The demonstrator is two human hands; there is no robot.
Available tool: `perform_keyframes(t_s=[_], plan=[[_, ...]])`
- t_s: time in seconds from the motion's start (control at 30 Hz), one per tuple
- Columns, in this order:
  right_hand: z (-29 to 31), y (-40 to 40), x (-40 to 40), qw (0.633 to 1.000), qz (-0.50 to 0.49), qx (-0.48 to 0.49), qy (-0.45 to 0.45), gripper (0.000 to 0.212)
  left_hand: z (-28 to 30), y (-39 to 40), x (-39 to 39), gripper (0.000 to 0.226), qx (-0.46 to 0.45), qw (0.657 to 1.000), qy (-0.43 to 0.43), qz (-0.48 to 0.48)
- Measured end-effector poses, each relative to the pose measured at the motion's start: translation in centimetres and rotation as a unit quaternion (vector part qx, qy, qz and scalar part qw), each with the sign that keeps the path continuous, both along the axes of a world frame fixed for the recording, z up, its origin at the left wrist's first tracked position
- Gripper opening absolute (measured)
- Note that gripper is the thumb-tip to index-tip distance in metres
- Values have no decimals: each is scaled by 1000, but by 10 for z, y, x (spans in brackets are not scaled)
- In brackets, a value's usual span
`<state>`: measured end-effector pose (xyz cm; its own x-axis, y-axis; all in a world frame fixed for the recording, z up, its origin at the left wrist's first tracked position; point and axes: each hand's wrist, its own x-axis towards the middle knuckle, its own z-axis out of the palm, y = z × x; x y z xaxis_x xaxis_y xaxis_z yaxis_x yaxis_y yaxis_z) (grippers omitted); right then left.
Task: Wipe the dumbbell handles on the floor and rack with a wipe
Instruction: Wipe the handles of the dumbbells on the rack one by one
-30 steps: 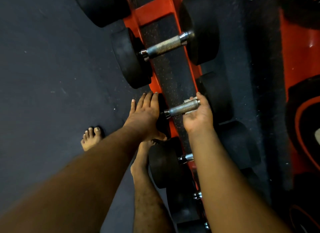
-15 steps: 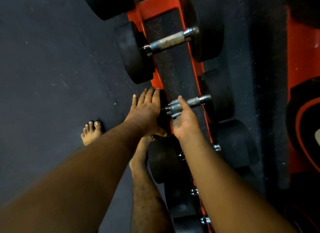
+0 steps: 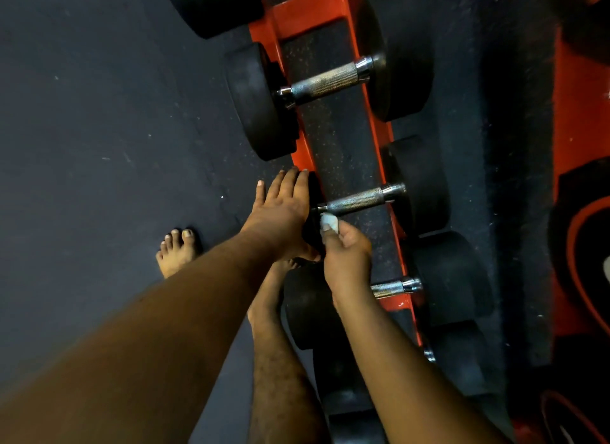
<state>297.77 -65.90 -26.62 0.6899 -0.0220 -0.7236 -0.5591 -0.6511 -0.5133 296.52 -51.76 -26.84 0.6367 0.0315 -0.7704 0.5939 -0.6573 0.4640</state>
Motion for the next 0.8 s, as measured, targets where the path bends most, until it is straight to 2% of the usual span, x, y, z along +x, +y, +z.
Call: perform_keyframes(t_s=[0.03,0.1,0.13,0.2,0.23,0.27,0.33,0.4,0.43,0.5,0.57,0.63,0.67,0.7,0.73,0.8], plan=[[7,2,7,996,62,-14,-60,27,0,0,-1,155,2,1000,-1,-1],[7,8,32,962,189,-56,-188,37,0,1,-1,156,1,1000,-3,-5],[2,14,49,933,284,-85,-206,42,0,1,-1,155,0,1000,-3,-7],[-13,22,70,841,489,-168,-161,49,2,1,0,154,-2,1000,-2,-8],[-20,21,69,802,551,-183,-143,49,4,2,1,154,-3,1000,1,-10],[-22,18,65,776,588,-181,-141,49,5,2,1,154,-3,1000,3,-12],[-21,2,51,747,622,-165,-164,54,5,2,0,155,2,1000,2,-12],[-20,-18,38,739,627,-146,-197,62,4,1,0,155,1,1000,2,-9],[-20,-26,32,750,612,-136,-210,62,3,1,0,155,2,1000,1,-8],[-18,-36,18,792,558,-108,-223,56,2,1,0,155,3,1000,-1,-7],[-12,-38,-1,863,451,-71,-216,47,1,1,0,156,4,1000,-3,-5],[-13,-40,-13,947,261,-78,-172,39,0,1,-1,155,3,1000,-4,-5],[-16,-39,-11,978,139,-93,-122,35,0,1,-2,155,3,1000,-5,-7],[-19,-36,-6,994,2,-86,-69,31,0,1,-2,154,4,1000,-5,-8],[-23,-32,0,988,-140,-59,-29,27,1,1,-2,154,4,1000,-6,-9],[-27,-18,20,930,-365,16,37,23,1,2,-2,153,2,1000,-5,-9]])
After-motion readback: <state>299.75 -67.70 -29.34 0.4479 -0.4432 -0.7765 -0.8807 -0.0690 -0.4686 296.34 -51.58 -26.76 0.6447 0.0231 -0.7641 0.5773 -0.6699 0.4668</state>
